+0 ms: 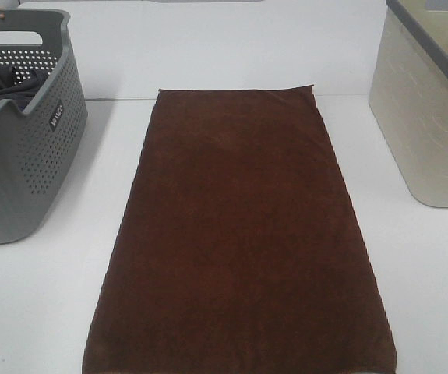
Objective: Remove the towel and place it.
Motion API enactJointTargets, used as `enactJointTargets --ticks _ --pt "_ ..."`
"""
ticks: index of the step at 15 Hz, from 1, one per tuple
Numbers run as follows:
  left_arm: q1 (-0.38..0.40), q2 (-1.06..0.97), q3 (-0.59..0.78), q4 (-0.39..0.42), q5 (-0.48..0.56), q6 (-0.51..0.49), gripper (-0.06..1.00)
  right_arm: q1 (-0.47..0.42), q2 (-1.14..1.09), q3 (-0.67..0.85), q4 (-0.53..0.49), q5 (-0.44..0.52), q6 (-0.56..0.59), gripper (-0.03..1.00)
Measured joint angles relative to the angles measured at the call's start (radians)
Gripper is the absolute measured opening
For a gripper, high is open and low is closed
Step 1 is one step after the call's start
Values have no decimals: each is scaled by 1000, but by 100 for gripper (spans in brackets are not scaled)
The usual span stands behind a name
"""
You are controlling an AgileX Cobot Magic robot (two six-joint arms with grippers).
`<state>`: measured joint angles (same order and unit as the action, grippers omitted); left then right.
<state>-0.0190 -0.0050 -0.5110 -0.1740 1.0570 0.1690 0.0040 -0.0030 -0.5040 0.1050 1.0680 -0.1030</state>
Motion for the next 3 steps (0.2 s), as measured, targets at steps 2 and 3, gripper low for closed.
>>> enactJointTargets --ticks 2,3 --pt "0 0 0 0 0 0 68 0 0 0 0 0 0 57" --pt "0 0 0 0 0 0 68 0 0 0 0 0 0 57"
